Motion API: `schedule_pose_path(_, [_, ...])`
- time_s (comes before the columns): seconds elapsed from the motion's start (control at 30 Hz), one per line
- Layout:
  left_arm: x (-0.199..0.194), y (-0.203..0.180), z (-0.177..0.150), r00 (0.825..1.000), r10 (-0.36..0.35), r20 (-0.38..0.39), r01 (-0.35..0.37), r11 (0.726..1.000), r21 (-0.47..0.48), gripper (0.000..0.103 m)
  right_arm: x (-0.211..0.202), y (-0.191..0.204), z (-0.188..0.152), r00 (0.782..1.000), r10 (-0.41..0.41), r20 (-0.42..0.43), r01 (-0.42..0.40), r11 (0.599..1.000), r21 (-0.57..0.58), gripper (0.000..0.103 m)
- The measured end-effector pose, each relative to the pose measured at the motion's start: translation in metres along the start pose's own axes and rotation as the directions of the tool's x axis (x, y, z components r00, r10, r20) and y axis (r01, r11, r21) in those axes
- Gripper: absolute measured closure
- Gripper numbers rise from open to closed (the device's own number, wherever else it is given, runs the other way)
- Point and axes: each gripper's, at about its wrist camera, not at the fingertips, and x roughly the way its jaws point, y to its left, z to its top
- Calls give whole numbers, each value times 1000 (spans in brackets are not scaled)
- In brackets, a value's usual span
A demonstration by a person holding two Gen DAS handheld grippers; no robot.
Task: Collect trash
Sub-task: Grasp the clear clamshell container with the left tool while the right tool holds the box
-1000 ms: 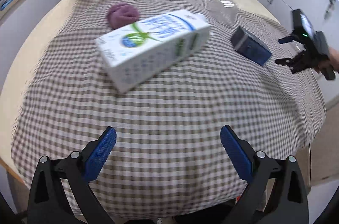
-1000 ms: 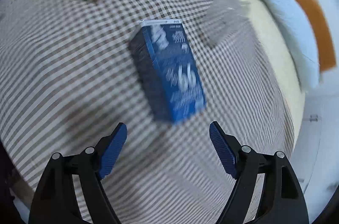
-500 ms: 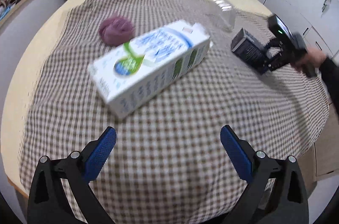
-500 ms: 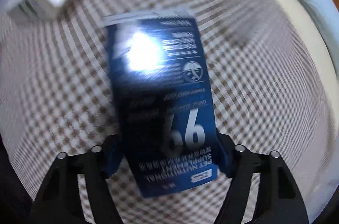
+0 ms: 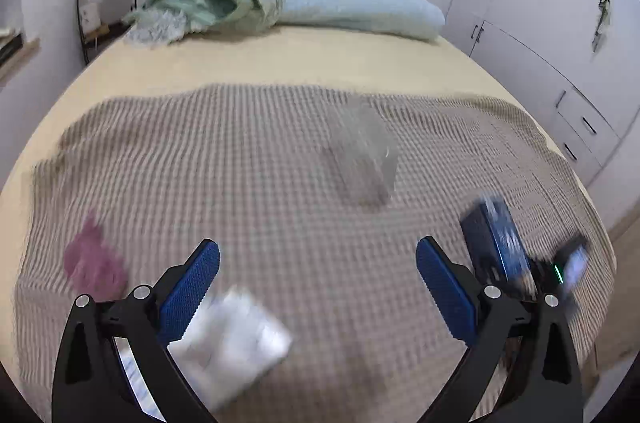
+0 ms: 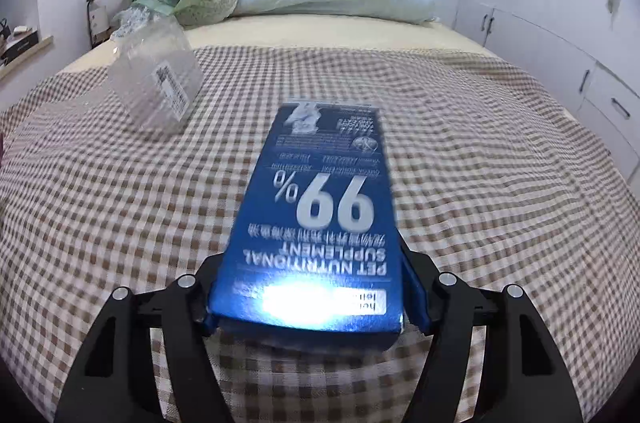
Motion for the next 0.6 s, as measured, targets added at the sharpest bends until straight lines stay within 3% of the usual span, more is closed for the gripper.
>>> schedule_pose_path(0.13, [70,-42,32,999,-36,-3,36,999,-3,8,-13,12,-18,1000,-3,-11,3,1000,-10,38])
schedule_pose_path(0.27, [127,-62,30,995,91,51,-89,995,-36,8,-20,8,-19,1000,-19,8,19,999,-30,38])
schedule_pose_path(0.4, [158,-61,23,997,62,52,-54,986,-159,8,-26,-2,-20,998,-9,58,9,1000,-4,38])
schedule_pose_path(0.47, [173,-60,25,993,107,39,-98,977,-192,8,-27,-10,-20,997,6,74,-8,999,31,38])
schedule_pose_path(0.5, [177,-59,25,991,122,46,-110,973,-204,10,-28,-12,-21,997,11,80,-15,999,48,38])
schedule_pose_path(0.53, [178,-57,26,990,124,60,-109,972,-210,21,-27,-14,-20,996,14,82,-19,998,57,38])
schedule_pose_path(0.57, [179,-56,27,990,124,73,-105,970,-221,45,-27,-14,-20,997,16,82,-21,998,58,41])
schedule_pose_path(0.6, [177,-55,28,988,137,75,-115,964,-239,45,-26,-13,-20,997,17,78,-21,998,52,43])
